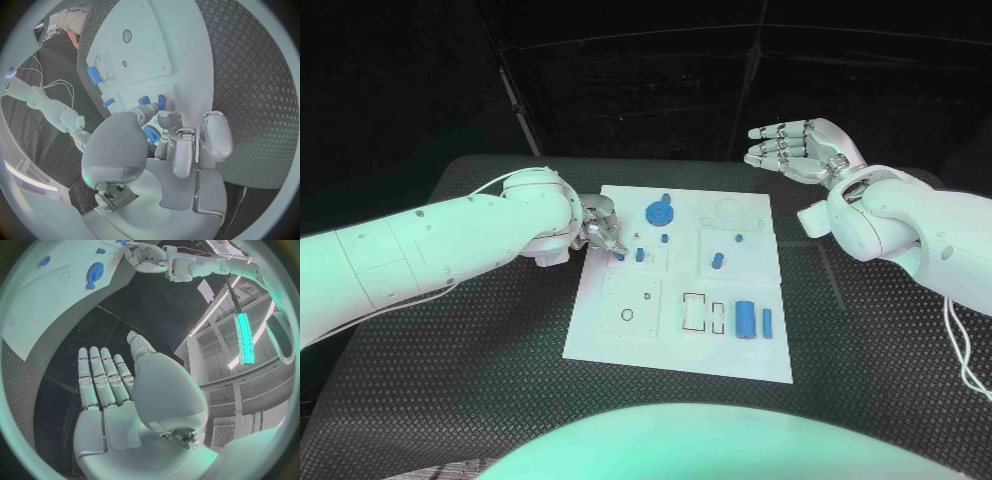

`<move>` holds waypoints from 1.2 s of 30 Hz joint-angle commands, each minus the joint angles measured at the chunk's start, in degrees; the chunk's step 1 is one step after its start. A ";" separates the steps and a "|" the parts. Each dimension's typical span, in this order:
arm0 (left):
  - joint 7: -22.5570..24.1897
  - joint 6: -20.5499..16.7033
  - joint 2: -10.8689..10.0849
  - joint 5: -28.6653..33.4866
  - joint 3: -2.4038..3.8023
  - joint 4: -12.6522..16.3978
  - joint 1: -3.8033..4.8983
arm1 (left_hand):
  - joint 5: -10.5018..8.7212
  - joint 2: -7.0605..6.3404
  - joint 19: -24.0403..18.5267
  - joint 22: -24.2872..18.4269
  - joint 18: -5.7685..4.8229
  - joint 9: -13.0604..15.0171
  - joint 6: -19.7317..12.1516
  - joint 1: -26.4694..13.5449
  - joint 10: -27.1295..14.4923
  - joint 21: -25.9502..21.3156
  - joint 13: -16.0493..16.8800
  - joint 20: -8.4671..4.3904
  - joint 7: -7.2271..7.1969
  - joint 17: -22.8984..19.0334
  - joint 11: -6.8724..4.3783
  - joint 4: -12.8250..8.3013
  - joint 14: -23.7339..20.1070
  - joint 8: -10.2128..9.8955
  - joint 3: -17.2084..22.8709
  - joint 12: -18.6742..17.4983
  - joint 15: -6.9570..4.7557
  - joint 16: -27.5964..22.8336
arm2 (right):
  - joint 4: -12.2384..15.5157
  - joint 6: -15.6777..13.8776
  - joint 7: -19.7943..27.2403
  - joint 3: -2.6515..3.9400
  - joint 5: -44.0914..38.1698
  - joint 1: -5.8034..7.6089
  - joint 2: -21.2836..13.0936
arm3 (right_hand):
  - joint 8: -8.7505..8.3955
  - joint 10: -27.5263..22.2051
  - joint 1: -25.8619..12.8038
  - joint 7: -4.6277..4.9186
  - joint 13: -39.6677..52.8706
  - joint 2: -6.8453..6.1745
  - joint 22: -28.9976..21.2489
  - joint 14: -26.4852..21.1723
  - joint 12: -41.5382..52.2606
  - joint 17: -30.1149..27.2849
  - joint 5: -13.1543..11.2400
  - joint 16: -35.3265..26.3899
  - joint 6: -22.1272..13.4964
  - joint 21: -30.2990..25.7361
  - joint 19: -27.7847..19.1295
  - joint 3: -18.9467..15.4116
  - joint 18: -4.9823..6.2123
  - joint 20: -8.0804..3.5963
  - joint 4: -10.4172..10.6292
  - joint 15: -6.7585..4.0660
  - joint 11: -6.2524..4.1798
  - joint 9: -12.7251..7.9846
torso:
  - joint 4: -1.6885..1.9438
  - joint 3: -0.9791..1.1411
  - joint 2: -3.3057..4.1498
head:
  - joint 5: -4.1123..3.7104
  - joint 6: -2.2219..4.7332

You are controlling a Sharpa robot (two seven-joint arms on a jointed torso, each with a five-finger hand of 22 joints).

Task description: Assemble the parts on the task board

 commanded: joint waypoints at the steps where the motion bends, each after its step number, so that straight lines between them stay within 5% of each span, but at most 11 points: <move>1: -0.19 1.40 0.04 -0.48 -0.10 0.02 -0.18 | 0.20 0.23 0.46 0.13 -0.35 0.01 0.12 0.29 0.23 0.36 0.01 -0.03 -0.31 15.10 -0.05 -8.02 5.84 0.42 8.25 -0.10 -0.35 0.36 | 0.08 0.20 0.62 0.05 0.51 0.12 0.00 | -0.16 -0.28 -0.68 4.21 -0.09 -0.05 -0.10 -0.55 -0.36 -0.08 -0.21 -0.19 -0.32 -0.26 0.45 -0.01 -0.33 0.13 -0.34 -0.04 -0.09 -0.08 | 0.01 0.00 0.02 | -0.02 0.00; 13: -0.21 2.05 0.51 -0.48 -0.12 -0.76 -0.22 | 0.36 -0.40 0.58 0.35 -0.39 0.29 0.52 -1.24 0.66 0.46 -0.07 -0.11 -0.70 15.10 -0.28 -7.57 5.84 1.10 7.95 -0.12 -0.45 0.36 | 0.16 0.28 0.57 0.05 0.54 0.12 0.00 | -0.14 -0.30 -0.91 4.33 -0.09 0.00 -0.13 -0.69 -0.40 -0.09 -0.21 -0.20 -0.33 -0.43 0.55 -0.01 -0.37 0.13 -0.42 0.00 -0.01 -0.07 | -0.05 0.02 0.02 | 0.01 0.00; 36: -0.16 2.87 2.00 -0.47 -0.34 -2.77 -0.22 | 0.05 -0.39 1.07 1.20 -0.58 -0.62 3.15 -4.91 1.80 0.74 0.69 -0.93 -2.26 15.10 -1.40 -3.80 5.84 1.09 -0.20 0.41 -1.32 0.36 | 0.35 0.33 0.42 0.05 0.57 0.13 -0.19 | -0.15 -0.33 -1.07 4.41 -0.09 0.02 -0.15 -0.89 -0.43 -0.11 -0.19 -0.23 -0.39 -0.56 0.63 -0.02 -0.39 0.13 -0.49 0.03 0.04 -0.07 | -0.02 0.00 0.03 | -0.27 0.00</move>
